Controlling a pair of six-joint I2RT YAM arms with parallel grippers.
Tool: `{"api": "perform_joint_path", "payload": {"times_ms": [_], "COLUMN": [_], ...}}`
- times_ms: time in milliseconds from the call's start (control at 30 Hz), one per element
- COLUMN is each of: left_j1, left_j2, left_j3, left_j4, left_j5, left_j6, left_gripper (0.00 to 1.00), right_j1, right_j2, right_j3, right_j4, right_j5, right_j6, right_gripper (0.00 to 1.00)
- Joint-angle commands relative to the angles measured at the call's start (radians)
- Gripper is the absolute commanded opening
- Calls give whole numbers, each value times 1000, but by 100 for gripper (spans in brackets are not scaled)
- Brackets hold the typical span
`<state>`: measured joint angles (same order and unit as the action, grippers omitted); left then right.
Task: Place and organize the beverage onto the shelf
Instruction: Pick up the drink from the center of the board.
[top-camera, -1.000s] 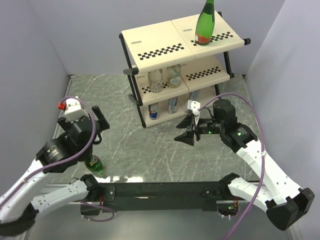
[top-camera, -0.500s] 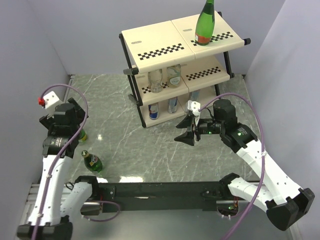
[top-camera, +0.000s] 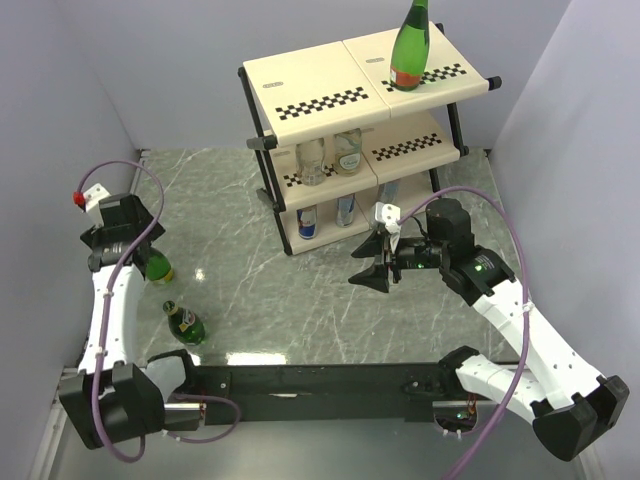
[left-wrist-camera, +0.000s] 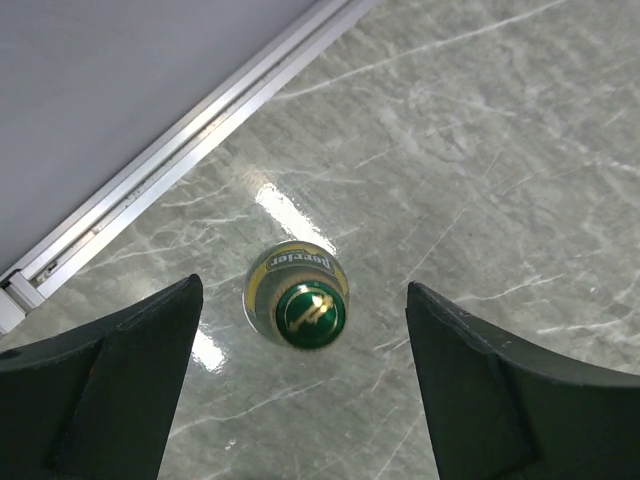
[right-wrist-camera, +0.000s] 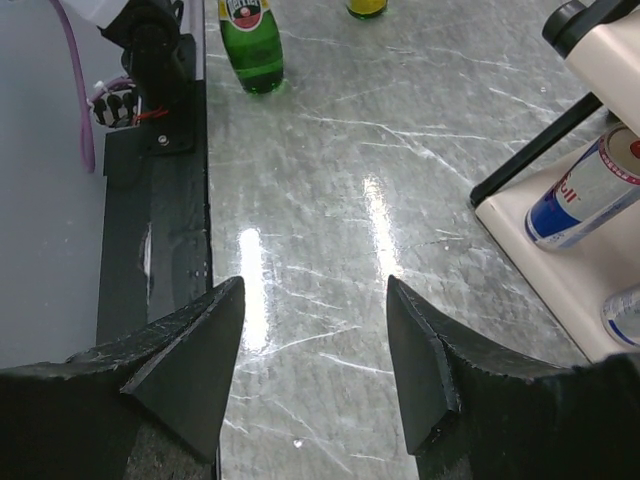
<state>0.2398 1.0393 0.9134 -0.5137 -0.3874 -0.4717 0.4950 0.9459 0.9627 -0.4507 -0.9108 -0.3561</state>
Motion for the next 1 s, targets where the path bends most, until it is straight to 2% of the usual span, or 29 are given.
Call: {"api": "perform_joint_path", "payload": {"times_ms": [0,467,567,600,733,867,967], "left_j1": [27,39,39,39,38,38,35], "left_j2": [10,105,110,111,117,84,19], "left_j3": [-10,-7,-1,1,13,27,47], "left_j4": [72,107,110,107,104,96,99], "left_j5": [58,62,61,61,70,103,180], "left_j6": [28,41,53,57,62,73,88], "left_gripper": [86,58,46,38,24,1,0], "right_j1": [7,5,5,7,7,7,4], "right_j2": [-10,-6,-2,-1,4,4,10], "right_j3": [5,16,18,19,22,21,21], "right_j4": [7,-16,-20,-22,-26,-26,-28], "right_j5": [-20,-27,-25,-23,-23,-20,-19], "right_j6": [-12,-32,-37,-38,-41,-41,-46], "right_gripper": [65,66,66,65,65,66,66]}}
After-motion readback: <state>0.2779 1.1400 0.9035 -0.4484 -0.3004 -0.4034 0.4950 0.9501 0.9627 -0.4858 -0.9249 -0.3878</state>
